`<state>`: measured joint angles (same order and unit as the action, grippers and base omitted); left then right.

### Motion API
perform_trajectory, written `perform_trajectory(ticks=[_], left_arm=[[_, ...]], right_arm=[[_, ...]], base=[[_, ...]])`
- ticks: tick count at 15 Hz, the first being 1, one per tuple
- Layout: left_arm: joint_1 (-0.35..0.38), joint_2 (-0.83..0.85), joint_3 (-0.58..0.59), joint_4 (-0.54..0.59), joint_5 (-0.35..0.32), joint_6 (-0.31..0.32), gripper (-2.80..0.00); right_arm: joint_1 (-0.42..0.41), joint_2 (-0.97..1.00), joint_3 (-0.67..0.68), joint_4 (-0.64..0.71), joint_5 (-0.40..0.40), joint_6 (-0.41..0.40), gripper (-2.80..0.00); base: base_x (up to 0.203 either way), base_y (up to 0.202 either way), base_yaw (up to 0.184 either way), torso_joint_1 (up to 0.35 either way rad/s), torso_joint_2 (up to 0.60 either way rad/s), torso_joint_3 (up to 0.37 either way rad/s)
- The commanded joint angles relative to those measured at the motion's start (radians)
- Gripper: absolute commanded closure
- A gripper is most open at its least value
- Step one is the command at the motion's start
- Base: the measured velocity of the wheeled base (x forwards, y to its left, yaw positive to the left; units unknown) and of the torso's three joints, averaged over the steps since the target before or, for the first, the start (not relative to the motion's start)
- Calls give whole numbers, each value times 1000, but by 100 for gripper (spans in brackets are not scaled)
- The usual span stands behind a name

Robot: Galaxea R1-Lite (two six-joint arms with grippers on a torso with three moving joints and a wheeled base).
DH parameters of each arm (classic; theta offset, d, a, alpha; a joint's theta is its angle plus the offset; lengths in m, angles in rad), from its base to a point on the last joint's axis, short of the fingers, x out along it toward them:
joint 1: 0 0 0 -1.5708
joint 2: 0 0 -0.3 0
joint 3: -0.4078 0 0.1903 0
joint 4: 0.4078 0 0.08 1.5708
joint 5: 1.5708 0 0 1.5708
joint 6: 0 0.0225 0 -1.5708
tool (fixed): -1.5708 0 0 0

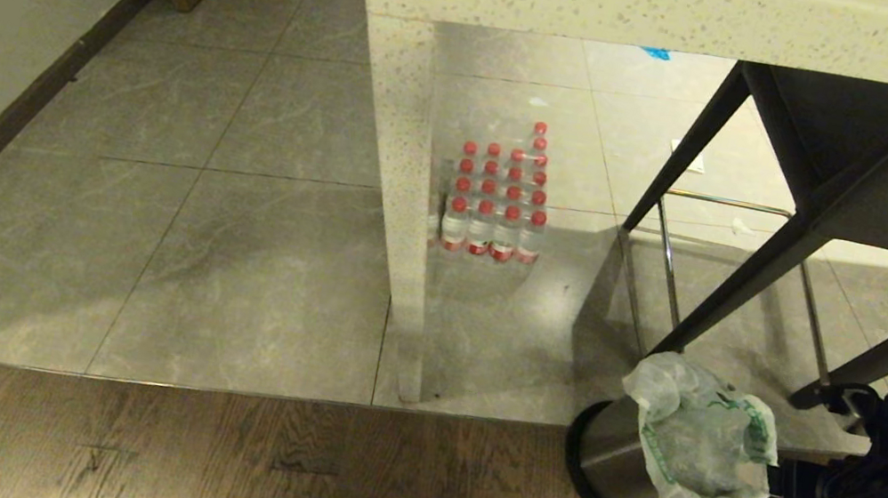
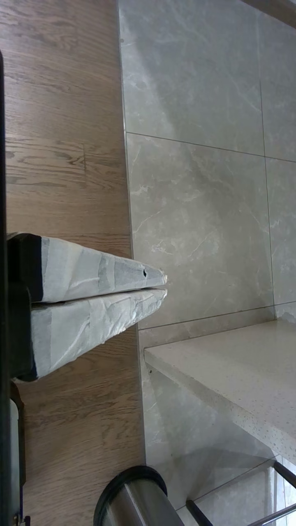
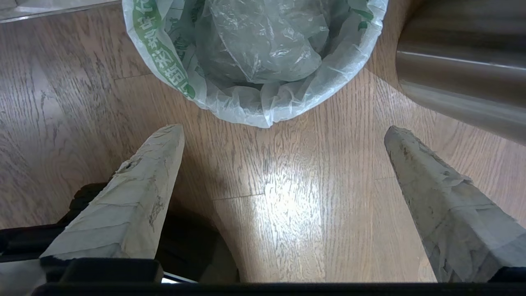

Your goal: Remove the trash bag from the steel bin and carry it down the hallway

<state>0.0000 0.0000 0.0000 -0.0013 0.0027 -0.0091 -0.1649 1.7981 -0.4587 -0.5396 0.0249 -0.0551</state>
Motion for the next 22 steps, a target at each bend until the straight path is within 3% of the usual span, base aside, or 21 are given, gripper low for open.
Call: perform_trajectory(ticks=[1,22], left_arm=[[0,-2,0,0,0,0,0],[0,-2,1,0,0,0,0]], right_arm=[[166,-1798,402,668,-40,83,-280],[166,-1798,402,668,-40,83,-280]], base=[[0,0,0,0,0,0],[0,0,0,0,0,0]])
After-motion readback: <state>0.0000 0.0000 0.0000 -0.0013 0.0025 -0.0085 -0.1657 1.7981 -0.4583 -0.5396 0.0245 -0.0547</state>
